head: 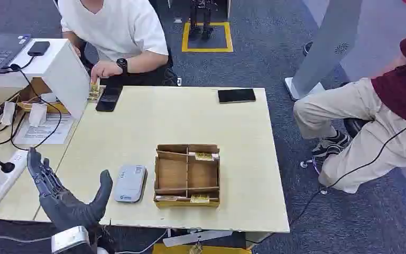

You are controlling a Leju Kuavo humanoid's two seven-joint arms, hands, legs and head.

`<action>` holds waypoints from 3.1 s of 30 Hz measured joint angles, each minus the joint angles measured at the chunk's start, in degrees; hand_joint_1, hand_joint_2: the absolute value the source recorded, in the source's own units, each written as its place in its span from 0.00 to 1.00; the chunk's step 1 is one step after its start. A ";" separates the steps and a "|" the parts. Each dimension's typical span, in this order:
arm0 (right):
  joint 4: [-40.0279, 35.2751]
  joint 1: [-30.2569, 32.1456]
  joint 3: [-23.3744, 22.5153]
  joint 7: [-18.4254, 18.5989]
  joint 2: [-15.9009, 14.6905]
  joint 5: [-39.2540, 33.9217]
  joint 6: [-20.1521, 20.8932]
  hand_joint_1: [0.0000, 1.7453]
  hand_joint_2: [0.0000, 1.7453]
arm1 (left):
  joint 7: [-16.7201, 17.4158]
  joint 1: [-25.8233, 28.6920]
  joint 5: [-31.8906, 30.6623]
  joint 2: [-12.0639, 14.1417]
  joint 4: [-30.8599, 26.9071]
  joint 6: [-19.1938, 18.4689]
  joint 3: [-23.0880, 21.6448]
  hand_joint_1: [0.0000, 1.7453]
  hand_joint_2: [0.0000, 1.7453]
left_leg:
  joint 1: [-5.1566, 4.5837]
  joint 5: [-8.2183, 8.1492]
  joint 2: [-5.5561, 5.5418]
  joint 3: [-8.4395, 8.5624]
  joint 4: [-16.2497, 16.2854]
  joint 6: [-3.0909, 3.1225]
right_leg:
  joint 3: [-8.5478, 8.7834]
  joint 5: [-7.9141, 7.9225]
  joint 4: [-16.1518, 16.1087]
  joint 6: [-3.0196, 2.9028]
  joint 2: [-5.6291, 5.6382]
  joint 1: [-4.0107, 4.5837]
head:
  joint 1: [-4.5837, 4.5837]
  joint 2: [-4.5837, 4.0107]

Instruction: Pass the card to the sensor for recognition and then transmit it.

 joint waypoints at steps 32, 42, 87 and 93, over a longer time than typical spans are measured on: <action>0.00 0.00 0.00 0.00 0.00 -0.22 0.00 0.00 1.00 | 0.00 0.00 -0.11 0.00 0.09 0.00 0.00 0.58 1.00 | 0.00 0.00 0.00 0.00 0.00 0.00 | 0.00 0.00 0.00 0.00 0.00 0.00 | 0.00 0.02; 0.02 0.00 0.00 -0.02 0.00 0.02 0.00 0.00 1.00 | 0.00 0.00 -0.42 0.00 0.13 0.00 0.09 0.00 1.00 | 0.00 0.00 0.00 0.00 0.00 0.00 | 0.00 0.00 0.00 0.00 0.00 0.00 | 0.00 0.02; 2.84 -0.96 0.02 -0.09 -0.74 9.97 0.00 0.00 1.00 | 9.18 -19.48 -50.43 -1.66 9.88 0.11 30.88 1.00 1.00 | 0.00 0.04 0.03 0.04 0.01 -0.01 | 0.00 0.04 0.01 -0.02 0.05 0.00 | 0.00 0.02; 2.84 -0.96 0.00 -0.20 -0.74 9.64 0.00 0.00 1.00 | 8.41 -19.48 -50.25 -1.66 9.88 0.11 30.88 1.00 1.00 | 0.00 0.04 0.03 0.04 0.01 -0.01 | -0.01 0.04 0.01 -0.02 0.05 0.00 | 0.00 0.02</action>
